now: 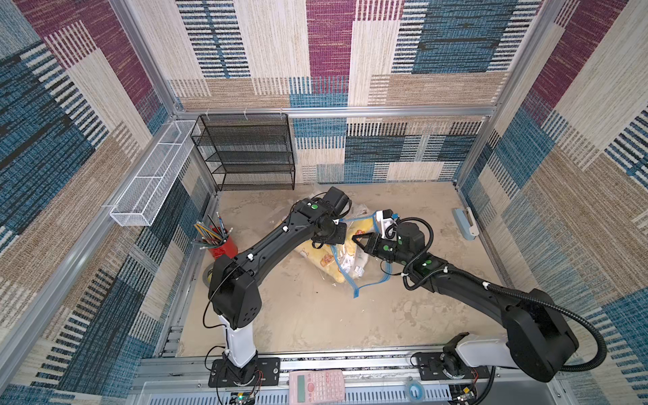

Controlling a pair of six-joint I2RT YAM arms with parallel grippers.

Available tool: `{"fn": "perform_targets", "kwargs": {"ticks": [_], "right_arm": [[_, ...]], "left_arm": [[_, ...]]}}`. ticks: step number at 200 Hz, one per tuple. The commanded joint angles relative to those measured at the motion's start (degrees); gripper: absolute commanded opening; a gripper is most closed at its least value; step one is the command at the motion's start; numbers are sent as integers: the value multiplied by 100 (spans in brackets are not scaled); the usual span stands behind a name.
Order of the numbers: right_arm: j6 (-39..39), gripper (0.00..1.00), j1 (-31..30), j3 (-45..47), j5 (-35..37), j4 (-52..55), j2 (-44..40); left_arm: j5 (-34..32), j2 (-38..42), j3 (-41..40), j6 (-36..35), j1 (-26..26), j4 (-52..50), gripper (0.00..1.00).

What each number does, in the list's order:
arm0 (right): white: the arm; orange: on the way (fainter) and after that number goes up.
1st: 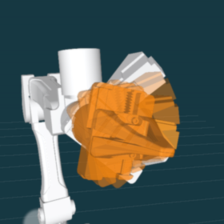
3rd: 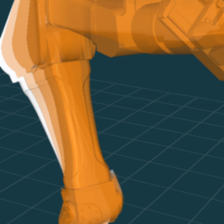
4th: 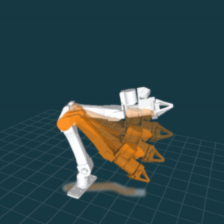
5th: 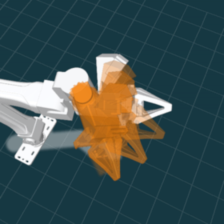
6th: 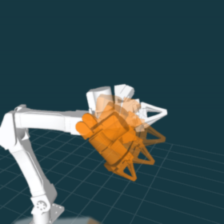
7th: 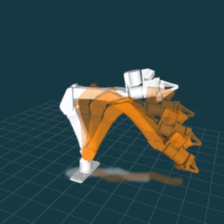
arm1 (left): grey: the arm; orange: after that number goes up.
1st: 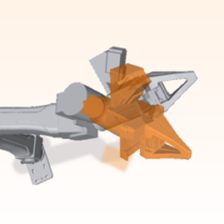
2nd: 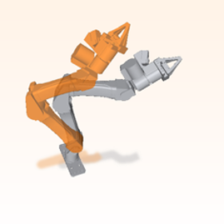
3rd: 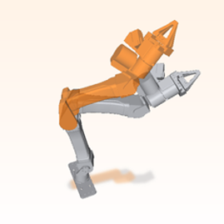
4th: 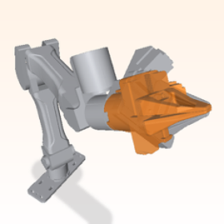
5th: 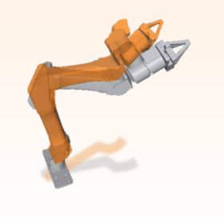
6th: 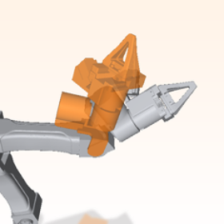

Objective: Take the blanket out of the vacuum bag
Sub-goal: Take out the blanket from the vacuum bag.

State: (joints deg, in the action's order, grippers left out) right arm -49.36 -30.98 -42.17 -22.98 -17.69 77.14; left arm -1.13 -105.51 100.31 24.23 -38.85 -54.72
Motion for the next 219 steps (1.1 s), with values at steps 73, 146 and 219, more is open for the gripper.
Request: {"fn": "perform_targets", "kwargs": {"ticks": [73, 146, 219], "right_arm": [[895, 4, 334, -1427, 1381, 1574, 460], [921, 40, 347, -463, 872, 565, 556], [727, 60, 200, 203, 534, -95, 775]], "left_arm": [[502, 676, -293, -399, 0, 447, 0], [660, 796, -530, -372, -17, 738, 0], [669, 671, -513, -315, -15, 728, 0]]}}
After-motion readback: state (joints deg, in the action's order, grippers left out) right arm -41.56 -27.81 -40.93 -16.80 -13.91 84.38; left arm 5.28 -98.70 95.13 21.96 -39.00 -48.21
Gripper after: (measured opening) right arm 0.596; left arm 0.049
